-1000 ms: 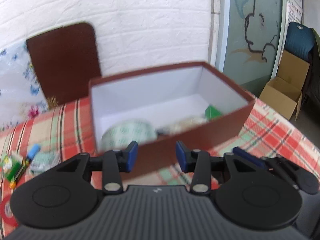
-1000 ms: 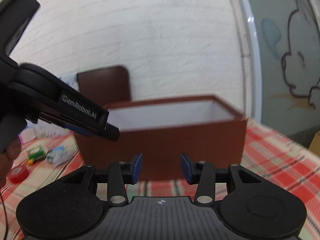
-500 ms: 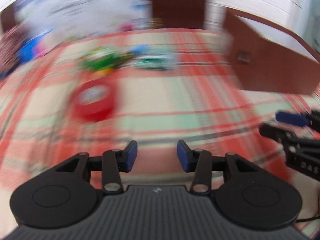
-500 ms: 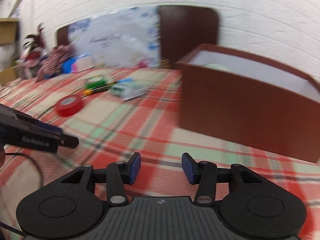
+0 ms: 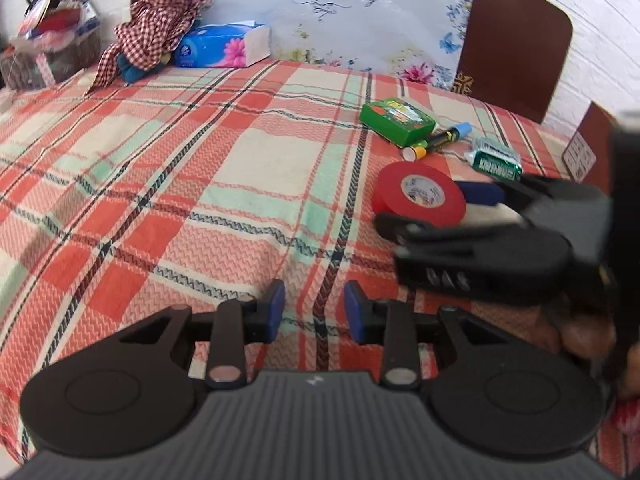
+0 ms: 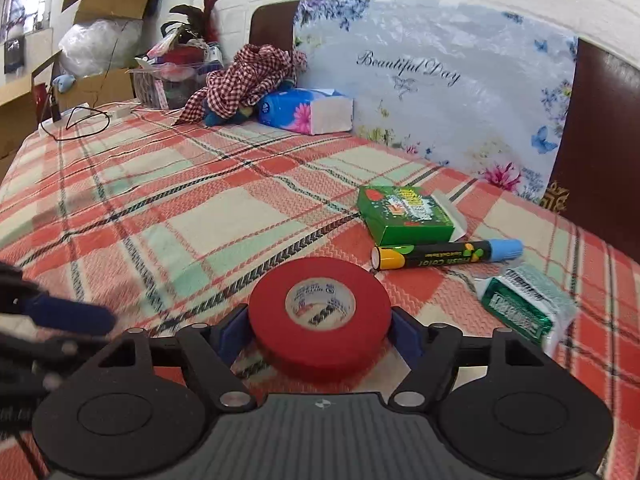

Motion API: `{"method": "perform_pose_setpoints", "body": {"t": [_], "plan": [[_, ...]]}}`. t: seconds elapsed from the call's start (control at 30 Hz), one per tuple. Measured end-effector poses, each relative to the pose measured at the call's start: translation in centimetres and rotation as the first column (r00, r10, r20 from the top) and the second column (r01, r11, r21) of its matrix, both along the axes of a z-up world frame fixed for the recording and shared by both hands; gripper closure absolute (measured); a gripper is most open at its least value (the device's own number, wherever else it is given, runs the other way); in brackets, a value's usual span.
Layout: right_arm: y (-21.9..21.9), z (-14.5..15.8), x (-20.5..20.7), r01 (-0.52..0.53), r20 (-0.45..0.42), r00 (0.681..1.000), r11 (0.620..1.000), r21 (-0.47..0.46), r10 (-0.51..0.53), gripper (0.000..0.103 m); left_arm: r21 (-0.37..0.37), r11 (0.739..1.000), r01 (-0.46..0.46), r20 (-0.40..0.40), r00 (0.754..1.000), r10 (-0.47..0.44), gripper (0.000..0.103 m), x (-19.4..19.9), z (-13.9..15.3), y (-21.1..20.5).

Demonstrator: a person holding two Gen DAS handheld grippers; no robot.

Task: Organize objects
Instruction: 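Lower the right gripper onto the red tape and grasp its rim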

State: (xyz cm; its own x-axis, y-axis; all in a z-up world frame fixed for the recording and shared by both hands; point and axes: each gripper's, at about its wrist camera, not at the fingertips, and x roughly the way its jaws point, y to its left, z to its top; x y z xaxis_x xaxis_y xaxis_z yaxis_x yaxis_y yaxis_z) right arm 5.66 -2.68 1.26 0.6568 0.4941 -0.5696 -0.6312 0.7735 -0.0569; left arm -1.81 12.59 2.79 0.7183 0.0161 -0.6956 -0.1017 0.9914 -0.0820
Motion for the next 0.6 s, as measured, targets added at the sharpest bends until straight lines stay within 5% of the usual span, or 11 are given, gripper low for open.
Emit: {"method": "perform_pose_setpoints", "body": {"t": [0.6], "plan": [[-14.4, -0.6, -10.3, 0.27, -0.053, 0.962, 0.963, 0.026, -0.268, 0.031, 0.107, 0.994, -0.017, -0.002, 1.0, 0.018, 0.045, -0.1, -0.2, -3.1]]}}
